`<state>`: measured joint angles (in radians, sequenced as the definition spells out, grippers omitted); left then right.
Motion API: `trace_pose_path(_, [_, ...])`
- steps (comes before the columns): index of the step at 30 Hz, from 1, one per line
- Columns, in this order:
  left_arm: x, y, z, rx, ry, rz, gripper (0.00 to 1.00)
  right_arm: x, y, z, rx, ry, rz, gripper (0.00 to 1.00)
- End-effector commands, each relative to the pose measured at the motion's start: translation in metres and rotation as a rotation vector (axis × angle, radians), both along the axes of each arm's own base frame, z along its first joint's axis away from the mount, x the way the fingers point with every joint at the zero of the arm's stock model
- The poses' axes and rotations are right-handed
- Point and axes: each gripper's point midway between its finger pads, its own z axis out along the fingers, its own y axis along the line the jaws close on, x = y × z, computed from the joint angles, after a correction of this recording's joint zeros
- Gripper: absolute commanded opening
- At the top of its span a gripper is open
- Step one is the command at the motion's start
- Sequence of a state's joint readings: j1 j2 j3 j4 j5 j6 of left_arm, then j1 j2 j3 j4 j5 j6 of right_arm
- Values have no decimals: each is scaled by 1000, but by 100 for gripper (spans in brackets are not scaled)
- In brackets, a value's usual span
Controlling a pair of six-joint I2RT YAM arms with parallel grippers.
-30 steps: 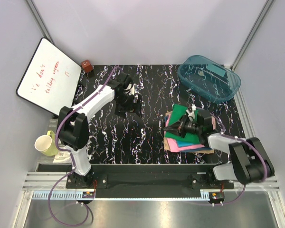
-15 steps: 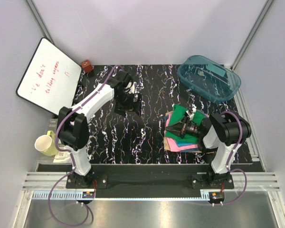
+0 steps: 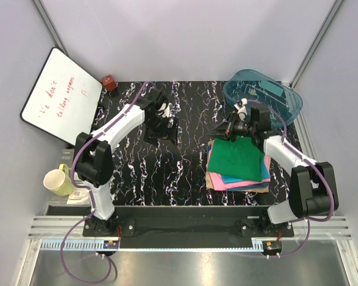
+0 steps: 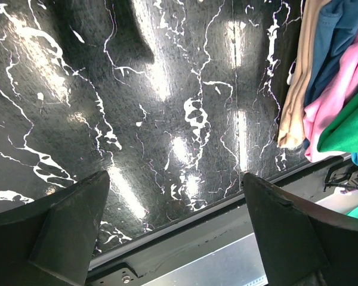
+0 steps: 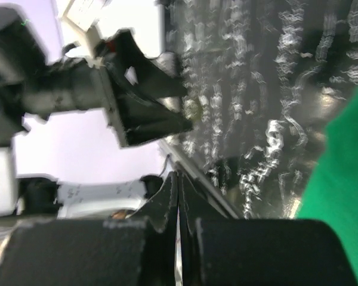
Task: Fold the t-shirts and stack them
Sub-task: Smooth out wrinkles on the folded tshirt
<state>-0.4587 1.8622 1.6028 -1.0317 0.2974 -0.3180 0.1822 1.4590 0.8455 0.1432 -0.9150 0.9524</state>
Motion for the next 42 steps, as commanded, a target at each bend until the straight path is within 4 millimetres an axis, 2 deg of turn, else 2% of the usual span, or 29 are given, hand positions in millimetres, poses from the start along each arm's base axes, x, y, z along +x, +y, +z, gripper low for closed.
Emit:
trace_pose_path(1, [13, 0, 14, -3, -56, 7, 99, -22, -32, -52, -347, 206, -12, 0])
trace_pose_path(2, [14, 0, 15, -2, -60, 9, 99, -8, -38, -44, -394, 168, -49, 0])
trace_pose_path(3, [14, 1, 14, 1, -58, 9, 99, -11, -46, -54, -457, 211, -47, 0])
trace_pose_path(4, [14, 1, 15, 0, -59, 9, 99, 0, -49, -46, -490, 183, -60, 0])
trace_pose_path(6, [15, 1, 16, 7, -66, 9, 99, 4, -70, -58, -634, 212, -97, 0])
trace_pose_path(8, [17, 2, 17, 12, -72, 13, 99, 16, -86, -56, -737, 179, -142, 0])
trace_pose_path(13, [18, 5, 17, 24, -73, 20, 99, 17, -119, -62, -932, 189, -179, 0])
trace_pose_path(14, [18, 5, 17, 26, -73, 20, 99, 15, -127, -65, -977, 187, -178, 0])
trace_pose_path(16, [18, 5, 16, 28, -71, 21, 99, 10, -129, -65, -991, 186, -164, 0])
trace_pose_path(21, [20, 5, 15, 30, -70, 27, 99, -11, -127, -74, -976, 221, -137, 0])
trace_pose_path(28, [24, 6, 15, 41, -75, 45, 99, -59, -150, -110, -1090, 368, -143, 0])
trace_pose_path(31, [28, 8, 19, 50, -97, 50, 99, -57, -152, -105, -1103, 348, -145, 1])
trace_pose_path(33, [31, 10, 21, 65, -114, 52, 99, -45, -151, -92, -1094, 300, -158, 10])
trace_pose_path(34, [31, 11, 24, 68, -124, 50, 99, -42, -150, -87, -1097, 290, -153, 29])
trace_pose_path(36, [34, 14, 29, 77, -145, 52, 99, -27, -148, -71, -1090, 241, -164, 47])
trace_pose_path(37, [35, 16, 31, 79, -153, 50, 99, -23, -152, -68, -1116, 233, -169, 53])
trace_pose_path(38, [37, 18, 32, 80, -159, 51, 99, -19, -153, -67, -1126, 235, -164, 64])
trace_pose_path(39, [38, 19, 37, 80, -172, 52, 99, -7, -153, -55, -1131, 201, -185, 66])
trace_pose_path(40, [41, 23, 40, 77, -182, 56, 99, -2, -154, -56, -1145, 204, -174, 70])
trace_pose_path(41, [42, 26, 43, 76, -193, 57, 99, 9, -154, -46, -1144, 173, -189, 73])
trace_pose_path(42, [47, 33, 47, 92, -211, 73, 99, 13, -156, -43, -1164, 164, -188, 78])
